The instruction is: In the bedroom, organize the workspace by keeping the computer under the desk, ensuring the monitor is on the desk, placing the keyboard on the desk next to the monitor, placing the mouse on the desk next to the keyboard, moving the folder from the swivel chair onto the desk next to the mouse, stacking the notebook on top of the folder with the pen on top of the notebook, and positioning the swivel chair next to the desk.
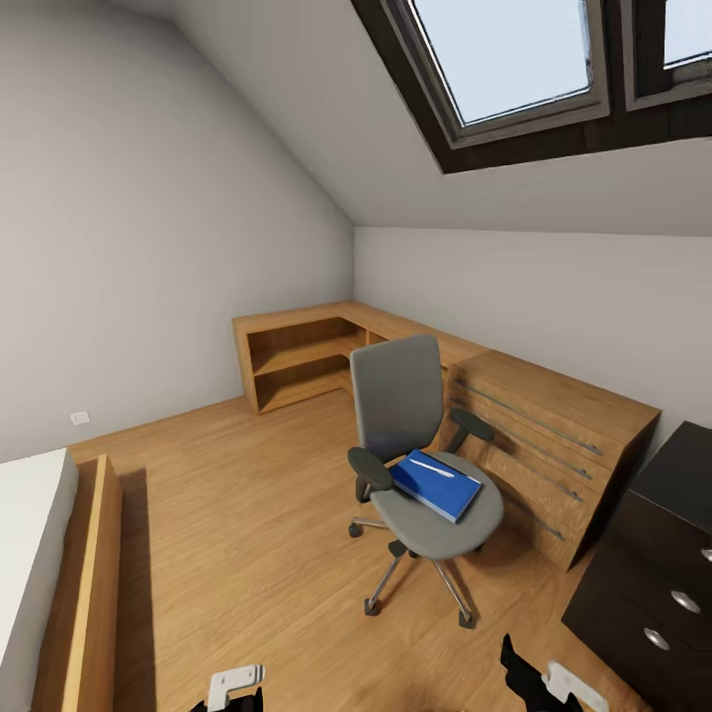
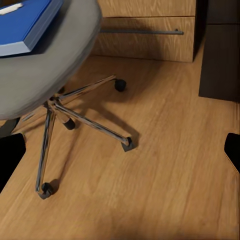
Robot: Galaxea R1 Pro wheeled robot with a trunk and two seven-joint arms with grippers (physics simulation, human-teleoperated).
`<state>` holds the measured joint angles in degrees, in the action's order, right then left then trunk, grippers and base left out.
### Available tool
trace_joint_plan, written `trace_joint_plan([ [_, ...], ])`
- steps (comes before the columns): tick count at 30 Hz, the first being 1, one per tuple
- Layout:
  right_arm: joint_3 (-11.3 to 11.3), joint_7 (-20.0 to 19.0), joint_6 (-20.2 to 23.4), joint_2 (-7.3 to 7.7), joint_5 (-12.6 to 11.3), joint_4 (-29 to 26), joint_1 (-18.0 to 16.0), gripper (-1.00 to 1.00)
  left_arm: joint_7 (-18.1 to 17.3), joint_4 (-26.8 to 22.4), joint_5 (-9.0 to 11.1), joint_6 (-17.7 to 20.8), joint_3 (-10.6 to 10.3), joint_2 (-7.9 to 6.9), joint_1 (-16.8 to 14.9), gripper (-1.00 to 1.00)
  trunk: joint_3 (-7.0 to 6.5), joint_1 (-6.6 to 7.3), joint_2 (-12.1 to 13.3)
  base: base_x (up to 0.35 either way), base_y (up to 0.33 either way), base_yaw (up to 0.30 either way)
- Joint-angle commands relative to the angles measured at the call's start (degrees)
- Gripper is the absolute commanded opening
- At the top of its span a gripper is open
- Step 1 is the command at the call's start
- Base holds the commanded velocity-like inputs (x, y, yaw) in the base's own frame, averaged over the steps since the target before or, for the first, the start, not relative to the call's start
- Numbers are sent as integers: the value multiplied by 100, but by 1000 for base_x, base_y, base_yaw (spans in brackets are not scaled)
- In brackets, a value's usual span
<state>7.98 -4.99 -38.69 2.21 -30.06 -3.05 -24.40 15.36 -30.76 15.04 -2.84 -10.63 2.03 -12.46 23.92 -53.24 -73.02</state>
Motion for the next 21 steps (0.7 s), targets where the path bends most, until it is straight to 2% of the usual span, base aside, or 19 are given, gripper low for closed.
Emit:
trace_joint_plan([
  [1, 43, -53, -15, -2, -3, 11, -4, 100, 42, 69, 57, -52, -50, -7, -4, 100, 6, 0, -4, 0, 0, -238],
  [7, 24, -54, -15, -9, 58, 29, -4, 100, 31, 241, 46, -87, -67, 26, -2, 100, 23, 0, -4, 112, 0, -196],
  [14, -76, -47, -10, -10, 277, 29, -4, 100, 28, 278, 43, -93, -70, 89, -4, 100, 29, 0, -4, 249, 0, -37],
  [18, -77, -35, -8, -10, 312, 40, -5, 100, 28, 281, 43, -94, -71, 94, -3, 100, 30, 0, -4, 79, 0, -5],
  [21, -77, -32, -14, -11, 327, 42, -5, 100, 28, 281, 43, -94, -66, 96, -4, 100, 25, 0, -4, 2, 0, -177],
])
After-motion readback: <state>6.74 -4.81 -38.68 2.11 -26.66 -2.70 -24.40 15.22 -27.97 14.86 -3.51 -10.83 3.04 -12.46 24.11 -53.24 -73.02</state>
